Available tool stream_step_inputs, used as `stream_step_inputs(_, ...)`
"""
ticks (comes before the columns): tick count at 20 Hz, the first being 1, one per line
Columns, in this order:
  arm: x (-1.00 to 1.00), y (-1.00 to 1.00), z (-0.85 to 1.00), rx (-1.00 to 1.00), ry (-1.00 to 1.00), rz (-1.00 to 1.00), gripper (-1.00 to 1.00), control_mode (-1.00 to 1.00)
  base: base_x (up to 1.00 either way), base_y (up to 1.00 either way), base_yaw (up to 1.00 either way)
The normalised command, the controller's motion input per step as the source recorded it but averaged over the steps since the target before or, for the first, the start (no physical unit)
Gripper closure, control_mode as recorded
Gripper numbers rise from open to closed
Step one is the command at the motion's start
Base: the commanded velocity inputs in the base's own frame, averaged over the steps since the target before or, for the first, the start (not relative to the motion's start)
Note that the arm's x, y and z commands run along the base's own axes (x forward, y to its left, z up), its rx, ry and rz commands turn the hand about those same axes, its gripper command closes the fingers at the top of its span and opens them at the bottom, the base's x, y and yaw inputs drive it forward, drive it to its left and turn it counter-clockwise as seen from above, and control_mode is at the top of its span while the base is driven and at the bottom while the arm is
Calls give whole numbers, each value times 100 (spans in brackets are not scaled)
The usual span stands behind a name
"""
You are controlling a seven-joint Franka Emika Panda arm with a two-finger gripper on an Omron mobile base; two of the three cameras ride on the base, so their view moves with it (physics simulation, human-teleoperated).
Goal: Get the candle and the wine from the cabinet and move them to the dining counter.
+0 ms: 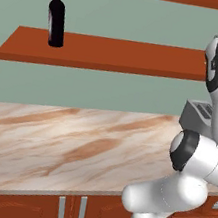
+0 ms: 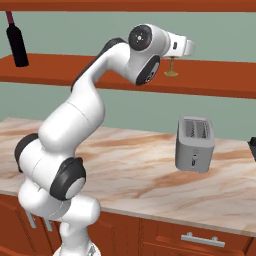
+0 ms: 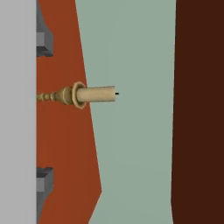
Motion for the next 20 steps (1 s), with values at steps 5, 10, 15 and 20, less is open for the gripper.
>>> stream_step_inputs(5, 14, 0, -5, 0, 0, 0, -100, -100, 0, 0, 0)
stream_step_inputs(10, 28, 0, 6, 0, 1, 0, -100, -100, 0, 0, 0)
stream_step_inputs(15, 30, 0, 1, 0, 0, 0, -100, -100, 0, 0, 0)
stream_step_inputs(20, 26, 0, 8, 1, 3, 0, -100, -100, 0, 0, 0)
